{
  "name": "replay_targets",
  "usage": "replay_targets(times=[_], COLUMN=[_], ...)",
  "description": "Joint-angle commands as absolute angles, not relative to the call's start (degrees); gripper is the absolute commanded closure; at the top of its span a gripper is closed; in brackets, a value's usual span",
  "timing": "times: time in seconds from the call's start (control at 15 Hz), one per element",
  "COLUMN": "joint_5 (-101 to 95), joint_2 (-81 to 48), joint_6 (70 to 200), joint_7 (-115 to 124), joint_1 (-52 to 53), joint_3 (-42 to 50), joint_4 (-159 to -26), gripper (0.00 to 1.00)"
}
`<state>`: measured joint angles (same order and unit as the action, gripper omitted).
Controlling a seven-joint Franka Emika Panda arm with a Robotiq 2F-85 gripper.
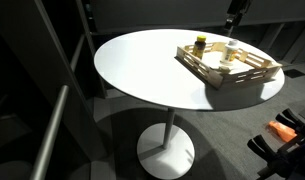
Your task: Remove the cap from the white bottle
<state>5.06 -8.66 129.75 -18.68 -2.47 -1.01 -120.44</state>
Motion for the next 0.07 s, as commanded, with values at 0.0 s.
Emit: replay_targets(times=[0.0], joint_5=[5.05], joint_2=[-8.73], joint_6=[129.65], joint_7=[-18.66], joint_1=[-2.40], joint_3=[-0.94], joint_4=[-120.37], gripper=[0.00])
